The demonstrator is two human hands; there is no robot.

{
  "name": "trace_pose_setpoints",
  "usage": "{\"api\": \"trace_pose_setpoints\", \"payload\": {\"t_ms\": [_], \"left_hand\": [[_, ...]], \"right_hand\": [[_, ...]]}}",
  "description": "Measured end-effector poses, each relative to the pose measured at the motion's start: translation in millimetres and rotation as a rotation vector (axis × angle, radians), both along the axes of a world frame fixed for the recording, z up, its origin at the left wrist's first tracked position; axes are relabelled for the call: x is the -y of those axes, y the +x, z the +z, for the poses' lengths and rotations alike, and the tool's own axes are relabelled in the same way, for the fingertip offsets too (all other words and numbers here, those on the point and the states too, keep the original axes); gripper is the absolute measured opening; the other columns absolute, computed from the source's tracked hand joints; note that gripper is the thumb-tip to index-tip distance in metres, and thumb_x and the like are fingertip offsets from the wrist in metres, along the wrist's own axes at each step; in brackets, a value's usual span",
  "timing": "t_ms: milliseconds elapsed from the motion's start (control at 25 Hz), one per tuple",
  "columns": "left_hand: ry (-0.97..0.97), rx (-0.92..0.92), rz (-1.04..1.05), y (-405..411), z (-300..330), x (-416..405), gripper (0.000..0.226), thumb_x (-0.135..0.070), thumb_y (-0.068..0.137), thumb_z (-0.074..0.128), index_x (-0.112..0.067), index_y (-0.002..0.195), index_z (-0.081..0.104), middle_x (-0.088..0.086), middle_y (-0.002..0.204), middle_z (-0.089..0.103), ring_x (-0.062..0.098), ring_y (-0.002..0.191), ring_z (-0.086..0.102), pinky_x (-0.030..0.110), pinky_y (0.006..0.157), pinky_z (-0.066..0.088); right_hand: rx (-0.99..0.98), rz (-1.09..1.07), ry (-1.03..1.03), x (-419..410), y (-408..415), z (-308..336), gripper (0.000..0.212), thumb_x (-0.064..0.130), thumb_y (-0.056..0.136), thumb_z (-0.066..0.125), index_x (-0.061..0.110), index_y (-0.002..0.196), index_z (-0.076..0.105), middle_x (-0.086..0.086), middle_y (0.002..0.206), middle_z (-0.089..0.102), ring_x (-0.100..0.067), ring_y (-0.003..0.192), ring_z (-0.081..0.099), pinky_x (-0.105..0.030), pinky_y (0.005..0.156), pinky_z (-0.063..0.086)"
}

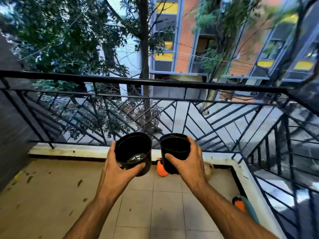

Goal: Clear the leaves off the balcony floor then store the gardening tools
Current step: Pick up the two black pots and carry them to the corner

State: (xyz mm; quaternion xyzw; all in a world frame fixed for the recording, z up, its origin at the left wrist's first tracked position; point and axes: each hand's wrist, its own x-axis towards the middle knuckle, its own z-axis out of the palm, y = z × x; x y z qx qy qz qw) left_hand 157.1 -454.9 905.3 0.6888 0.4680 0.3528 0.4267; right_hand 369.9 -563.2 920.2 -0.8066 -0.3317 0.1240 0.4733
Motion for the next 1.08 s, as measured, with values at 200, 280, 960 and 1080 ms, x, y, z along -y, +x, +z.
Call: {"api": "trace_pose_setpoints", "payload": {"t_ms": [200, 280, 960, 1080], "left_hand": [[0.069, -0.007, -0.107, 12.6, 10.8, -10.3, 0.127, -0.043, 0.059, 0.095, -0.029, 0.159, 0.018, -0.004, 0.154, 0.044, 0.012, 0.139, 0.042, 0.036, 0.115, 0.037], [0.079, -0.005, -0.130, 11.5, 15.1, -14.3, 0.127, -0.043, 0.059, 0.095, -0.029, 0.159, 0.018, -0.006, 0.154, 0.043, 0.009, 0.138, 0.041, 0.031, 0.113, 0.035], [-0.035, -0.061, -0.290, 6.6, -27.6, -25.0, 0.120, -0.053, 0.051, 0.092, -0.030, 0.150, 0.029, -0.005, 0.144, 0.051, 0.013, 0.132, 0.050, 0.043, 0.112, 0.043], [-0.047, -0.074, -0.282, 23.0, -29.5, -5.0, 0.122, -0.056, 0.048, 0.091, -0.030, 0.150, 0.028, -0.005, 0.144, 0.049, 0.014, 0.133, 0.048, 0.044, 0.112, 0.044]], "right_hand": [[0.006, -0.102, 0.037, 16.0, 2.3, 10.6, 0.102, 0.048, 0.070, 0.086, 0.034, 0.154, 0.031, 0.005, 0.149, 0.040, -0.017, 0.137, 0.043, -0.030, 0.103, 0.039], [0.001, -0.123, 0.055, 16.5, -3.7, 12.2, 0.105, 0.049, 0.069, 0.087, 0.033, 0.155, 0.030, 0.004, 0.150, 0.040, -0.017, 0.138, 0.041, -0.032, 0.108, 0.039], [0.010, -0.447, 0.024, 73.7, -12.4, -6.5, 0.045, 0.053, 0.068, 0.088, 0.023, 0.072, 0.054, 0.004, 0.100, 0.056, -0.014, 0.090, 0.055, -0.030, 0.069, 0.042], [0.000, -0.441, 0.036, 91.8, 12.6, -12.7, 0.044, 0.054, 0.069, 0.087, 0.023, 0.071, 0.055, 0.005, 0.100, 0.056, -0.015, 0.092, 0.057, -0.033, 0.073, 0.044]]}}
